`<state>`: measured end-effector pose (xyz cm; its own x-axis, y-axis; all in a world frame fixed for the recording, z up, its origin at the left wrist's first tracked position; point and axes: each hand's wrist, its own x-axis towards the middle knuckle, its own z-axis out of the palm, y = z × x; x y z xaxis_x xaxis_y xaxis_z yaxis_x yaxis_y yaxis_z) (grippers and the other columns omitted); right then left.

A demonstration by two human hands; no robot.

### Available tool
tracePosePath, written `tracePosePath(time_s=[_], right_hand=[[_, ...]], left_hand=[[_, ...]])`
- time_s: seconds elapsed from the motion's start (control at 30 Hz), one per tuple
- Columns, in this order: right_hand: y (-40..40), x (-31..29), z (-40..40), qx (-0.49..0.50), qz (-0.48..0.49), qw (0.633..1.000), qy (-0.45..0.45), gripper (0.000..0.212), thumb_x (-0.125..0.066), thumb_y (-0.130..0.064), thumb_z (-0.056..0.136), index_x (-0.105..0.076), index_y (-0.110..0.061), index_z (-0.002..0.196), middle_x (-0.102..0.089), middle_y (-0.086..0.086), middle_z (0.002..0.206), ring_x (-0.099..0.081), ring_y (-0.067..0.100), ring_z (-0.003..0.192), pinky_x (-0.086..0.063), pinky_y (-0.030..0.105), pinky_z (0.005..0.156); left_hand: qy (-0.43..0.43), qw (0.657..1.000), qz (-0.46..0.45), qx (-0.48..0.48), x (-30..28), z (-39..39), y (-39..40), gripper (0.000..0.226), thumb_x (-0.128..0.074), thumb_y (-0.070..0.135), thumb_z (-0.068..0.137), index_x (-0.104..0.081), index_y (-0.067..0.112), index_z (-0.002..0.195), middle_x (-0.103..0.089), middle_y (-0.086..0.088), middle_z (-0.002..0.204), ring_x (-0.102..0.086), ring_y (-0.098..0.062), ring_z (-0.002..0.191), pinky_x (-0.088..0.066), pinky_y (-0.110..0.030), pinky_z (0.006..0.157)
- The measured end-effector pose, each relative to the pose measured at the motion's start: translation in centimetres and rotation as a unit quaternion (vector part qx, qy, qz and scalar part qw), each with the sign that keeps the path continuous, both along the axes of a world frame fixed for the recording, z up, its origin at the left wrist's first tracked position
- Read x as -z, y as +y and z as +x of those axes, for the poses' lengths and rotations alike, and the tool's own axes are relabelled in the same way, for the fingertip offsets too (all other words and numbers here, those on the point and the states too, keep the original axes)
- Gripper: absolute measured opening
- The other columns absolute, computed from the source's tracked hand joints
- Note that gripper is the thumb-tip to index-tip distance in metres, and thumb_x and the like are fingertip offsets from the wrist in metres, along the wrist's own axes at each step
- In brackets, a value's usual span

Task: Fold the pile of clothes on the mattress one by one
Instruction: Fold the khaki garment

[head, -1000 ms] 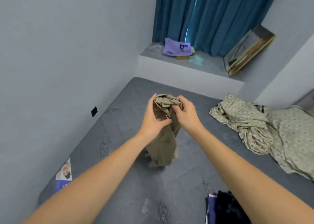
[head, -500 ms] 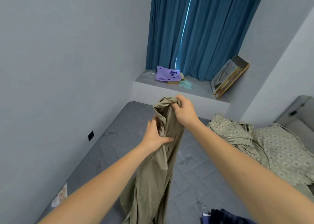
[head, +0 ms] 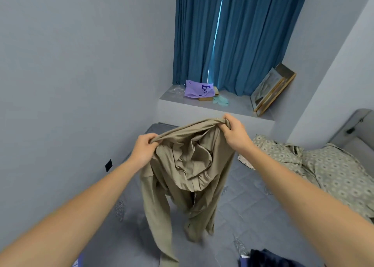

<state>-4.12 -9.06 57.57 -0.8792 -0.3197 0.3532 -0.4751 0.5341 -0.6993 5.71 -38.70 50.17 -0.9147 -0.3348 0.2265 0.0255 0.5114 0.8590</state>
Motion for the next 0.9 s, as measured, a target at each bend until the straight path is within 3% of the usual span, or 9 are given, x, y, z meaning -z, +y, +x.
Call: tracePosePath(time_s=[0.1,0.27,0.47,0.53,0.63,0.77,0.9], right_hand=[[1.1,-0.7,-0.2,-0.018,-0.001,1.000,-0.003,0.015,-0.056,-0.019,0.106,-0.055,-0.013,0.092,-0.060,-0.003,0.087,-0.053,0.013,0.083,-0.041,0.023,0.073],[2.9,-2.3,0.2,-0.041,0.014,0.999,0.029,0.021,-0.056,-0.019,0.106,-0.049,-0.016,0.086,-0.049,-0.010,0.075,-0.045,-0.003,0.067,-0.036,0.015,0.063],[4.0,-3.8,2.1,-0.043,0.029,0.995,0.081,0.022,-0.058,-0.023,0.105,-0.052,-0.009,0.088,-0.055,0.006,0.079,-0.046,0.014,0.075,-0.036,0.030,0.068],[4.1,-4.3,3.4,-0.037,0.031,0.995,0.092,0.020,-0.058,-0.023,0.104,-0.054,-0.010,0.090,-0.060,0.010,0.083,-0.052,0.022,0.080,-0.038,0.034,0.070],[4.2,-4.9,5.9,-0.030,0.036,0.993,0.109,0.018,-0.059,-0.021,0.104,-0.055,-0.010,0.090,-0.060,0.003,0.081,-0.051,0.021,0.080,-0.038,0.031,0.071],[3.9,-5.6,9.7,-0.018,0.055,0.989,0.138,0.022,-0.060,-0.024,0.103,-0.054,-0.007,0.089,-0.059,0.011,0.080,-0.052,0.028,0.078,-0.037,0.038,0.070],[3.1,-5.3,13.0,-0.005,0.054,0.988,0.144,0.027,-0.060,-0.023,0.103,-0.051,-0.005,0.084,-0.054,0.009,0.075,-0.044,0.019,0.071,-0.033,0.037,0.066]], left_hand=[[0.033,0.999,-0.025,-0.004,-2.7,-0.7,0.0,0.029,-0.063,0.000,0.096,-0.071,0.024,0.081,-0.072,-0.011,0.082,-0.059,-0.015,0.075,-0.043,-0.030,0.068],[0.066,0.993,-0.100,-0.013,-6.7,-0.2,-0.3,0.016,-0.060,0.002,0.096,-0.073,0.009,0.090,-0.073,-0.013,0.085,-0.066,-0.029,0.083,-0.048,-0.036,0.074],[0.088,0.987,-0.132,0.003,-10.5,2.5,-0.3,0.018,-0.057,0.002,0.097,-0.073,0.007,0.092,-0.070,-0.011,0.086,-0.057,-0.014,0.080,-0.040,-0.017,0.068],[0.088,0.987,-0.136,0.010,-11.2,3.8,-0.7,0.017,-0.057,0.000,0.096,-0.072,0.005,0.092,-0.070,-0.013,0.087,-0.057,-0.014,0.082,-0.041,-0.020,0.069],[0.088,0.987,-0.133,0.024,-11.9,5.8,-1.4,0.016,-0.057,-0.001,0.096,-0.073,0.001,0.095,-0.071,-0.017,0.090,-0.058,-0.015,0.083,-0.041,-0.028,0.072],[0.095,0.986,-0.119,0.069,-12.7,8.9,-2.7,0.033,-0.056,-0.005,0.095,-0.069,0.022,0.079,-0.064,0.018,0.066,-0.051,0.005,0.066,-0.039,-0.020,0.066],[0.088,0.986,-0.083,0.111,-12.3,12.0,-3.9,0.036,-0.058,0.000,0.097,-0.068,0.029,0.078,-0.058,0.022,0.060,-0.046,0.007,0.063,-0.036,-0.017,0.063]])
